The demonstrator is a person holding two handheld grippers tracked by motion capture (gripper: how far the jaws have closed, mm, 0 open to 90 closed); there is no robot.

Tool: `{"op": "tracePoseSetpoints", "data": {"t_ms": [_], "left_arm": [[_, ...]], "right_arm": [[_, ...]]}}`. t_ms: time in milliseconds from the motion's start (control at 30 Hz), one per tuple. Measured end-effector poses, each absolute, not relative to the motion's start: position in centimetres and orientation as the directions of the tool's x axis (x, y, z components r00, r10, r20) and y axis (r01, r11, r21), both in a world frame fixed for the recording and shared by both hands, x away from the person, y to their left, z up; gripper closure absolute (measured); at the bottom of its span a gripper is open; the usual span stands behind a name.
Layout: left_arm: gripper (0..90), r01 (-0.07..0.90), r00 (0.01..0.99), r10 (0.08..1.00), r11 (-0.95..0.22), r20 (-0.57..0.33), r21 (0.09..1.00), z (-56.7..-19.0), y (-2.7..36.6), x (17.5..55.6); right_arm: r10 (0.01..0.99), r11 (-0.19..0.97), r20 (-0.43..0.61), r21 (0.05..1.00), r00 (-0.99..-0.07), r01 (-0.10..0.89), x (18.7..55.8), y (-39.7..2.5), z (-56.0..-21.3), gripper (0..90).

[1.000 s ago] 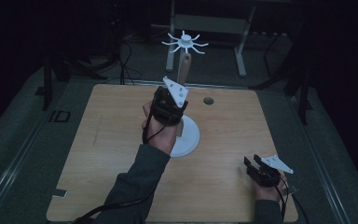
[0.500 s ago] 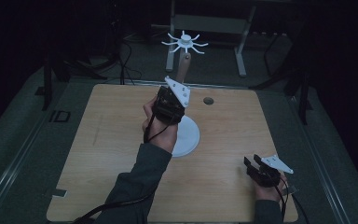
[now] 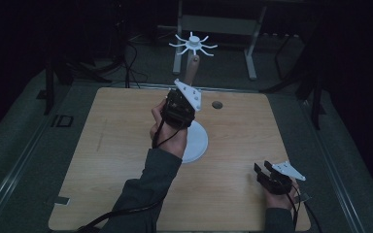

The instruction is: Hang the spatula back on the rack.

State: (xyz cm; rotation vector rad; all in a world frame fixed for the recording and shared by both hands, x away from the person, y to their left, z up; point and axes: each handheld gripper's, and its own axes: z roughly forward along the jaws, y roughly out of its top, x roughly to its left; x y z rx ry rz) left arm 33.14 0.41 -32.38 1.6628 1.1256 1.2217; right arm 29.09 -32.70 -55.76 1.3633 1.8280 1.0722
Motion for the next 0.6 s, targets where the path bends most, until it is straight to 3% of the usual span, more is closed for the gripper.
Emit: {"op": "tracePoseSetpoints", "data": {"t_ms": [600], "left_arm": [[71.4,0.203,0.102,0.940,-0.341,0.327,0.918,-32.55,-0.48,33.67]], "right_arm": [[0.959,0.142,-0.004,0.874,-0.285,0.464,29.06,-32.70,-55.76,52.4]]}}
